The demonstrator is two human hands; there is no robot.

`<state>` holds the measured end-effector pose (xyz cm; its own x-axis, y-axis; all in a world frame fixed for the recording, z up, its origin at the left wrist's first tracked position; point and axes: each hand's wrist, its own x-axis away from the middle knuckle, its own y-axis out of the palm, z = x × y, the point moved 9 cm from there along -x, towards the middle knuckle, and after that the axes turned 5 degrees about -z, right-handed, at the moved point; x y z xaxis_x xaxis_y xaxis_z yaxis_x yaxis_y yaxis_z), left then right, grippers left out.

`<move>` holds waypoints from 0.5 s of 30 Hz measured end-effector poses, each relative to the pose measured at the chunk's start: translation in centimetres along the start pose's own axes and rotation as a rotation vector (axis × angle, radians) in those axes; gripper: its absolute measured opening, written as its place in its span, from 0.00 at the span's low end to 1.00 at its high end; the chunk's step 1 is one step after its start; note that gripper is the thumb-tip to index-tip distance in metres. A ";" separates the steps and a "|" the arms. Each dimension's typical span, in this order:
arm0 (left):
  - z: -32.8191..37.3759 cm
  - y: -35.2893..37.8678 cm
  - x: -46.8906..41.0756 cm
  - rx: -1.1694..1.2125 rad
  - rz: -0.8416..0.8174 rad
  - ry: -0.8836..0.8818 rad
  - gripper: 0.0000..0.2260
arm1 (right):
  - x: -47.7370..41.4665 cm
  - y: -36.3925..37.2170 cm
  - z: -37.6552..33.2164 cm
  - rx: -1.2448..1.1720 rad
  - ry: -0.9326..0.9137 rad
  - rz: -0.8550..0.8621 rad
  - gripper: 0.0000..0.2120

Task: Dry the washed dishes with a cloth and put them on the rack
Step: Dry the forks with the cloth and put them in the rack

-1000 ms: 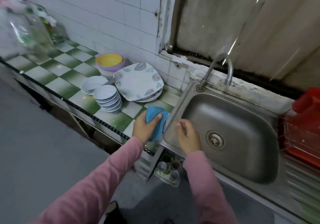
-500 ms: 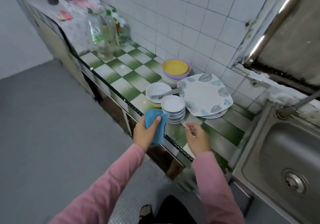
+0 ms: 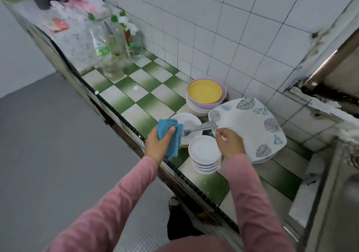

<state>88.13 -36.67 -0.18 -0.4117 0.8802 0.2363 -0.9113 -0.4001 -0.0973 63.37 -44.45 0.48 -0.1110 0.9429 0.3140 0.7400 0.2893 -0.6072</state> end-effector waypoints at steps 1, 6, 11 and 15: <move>0.4 0.4 -1.1 -0.010 -0.007 -0.008 0.04 | -1.5 -0.1 -0.4 0.014 -0.002 0.002 0.14; 0.9 2.1 -5.7 -0.022 -0.035 -0.060 0.09 | -8.4 1.2 -1.6 0.249 -0.029 -0.106 0.16; 0.7 3.1 -9.0 -0.040 -0.065 -0.079 0.15 | -12.7 5.1 -2.7 0.755 -0.157 -0.278 0.18; 0.3 2.8 -11.4 -0.043 -0.085 -0.106 0.13 | -13.9 8.8 -3.3 0.966 -0.242 -0.418 0.19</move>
<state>90.25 -47.89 -2.87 -0.3321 0.8776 0.3458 -0.9432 -0.3122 -0.1137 73.61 -55.58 -6.77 -0.4403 0.7160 0.5418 -0.2118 0.5036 -0.8376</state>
